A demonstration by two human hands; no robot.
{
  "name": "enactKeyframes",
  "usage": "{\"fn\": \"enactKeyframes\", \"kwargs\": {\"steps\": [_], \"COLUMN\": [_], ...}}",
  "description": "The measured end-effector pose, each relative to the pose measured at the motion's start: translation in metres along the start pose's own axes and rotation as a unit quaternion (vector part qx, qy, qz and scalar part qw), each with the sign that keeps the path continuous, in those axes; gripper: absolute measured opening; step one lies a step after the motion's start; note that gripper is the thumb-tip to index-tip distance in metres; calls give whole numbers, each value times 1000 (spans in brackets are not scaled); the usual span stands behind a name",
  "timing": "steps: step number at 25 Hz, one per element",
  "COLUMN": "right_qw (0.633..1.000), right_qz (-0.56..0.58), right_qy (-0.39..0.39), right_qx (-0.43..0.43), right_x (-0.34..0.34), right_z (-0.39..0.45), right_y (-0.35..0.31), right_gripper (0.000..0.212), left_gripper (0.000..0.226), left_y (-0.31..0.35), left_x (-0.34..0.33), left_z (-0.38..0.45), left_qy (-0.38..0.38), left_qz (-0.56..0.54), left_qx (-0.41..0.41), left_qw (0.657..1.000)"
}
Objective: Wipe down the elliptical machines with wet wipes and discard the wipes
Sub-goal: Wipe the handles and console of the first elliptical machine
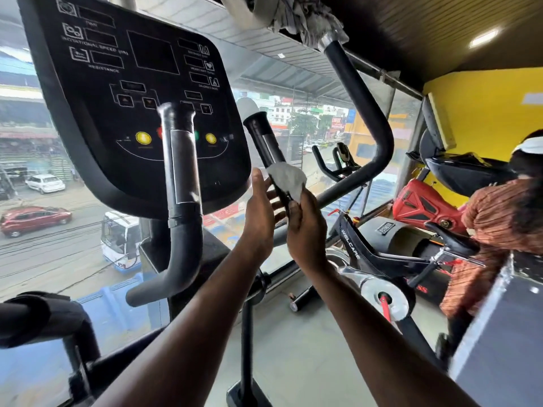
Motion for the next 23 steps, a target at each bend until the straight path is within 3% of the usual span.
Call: {"fn": "enactKeyframes", "kwargs": {"steps": [2, 10, 15, 19, 23], "right_qw": [998, 988, 990, 987, 981], "right_qz": [25, 66, -24, -33, -103], "right_qy": [35, 133, 48, 82, -18], "right_qx": [-53, -33, 128, 135, 166], "right_x": [8, 29, 30, 28, 8], "right_z": [-11, -11, -43, -35, -55], "right_y": [10, 18, 14, 4, 7], "right_gripper": [33, 11, 8, 9, 13], "left_gripper": [70, 72, 56, 28, 18], "left_y": [-11, -35, -50, -60, -69], "left_x": [-1, 14, 28, 28, 27], "left_z": [-3, -3, -12, -21, -26], "left_qy": [-20, -19, 8, 28, 5], "left_qz": [24, 96, 112, 58, 39], "left_qx": [-5, 8, 14, 5, -9], "left_qw": [999, 995, 994, 998, 999]}}
Point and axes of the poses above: each hand's wrist, its own z-axis towards the middle knuckle, its own x-axis out of the back of the hand, y = z × x, the point moved 5 cm from there along z, towards the middle knuckle, and after that the axes turned 7 degrees about y, right-handed, at the moved point
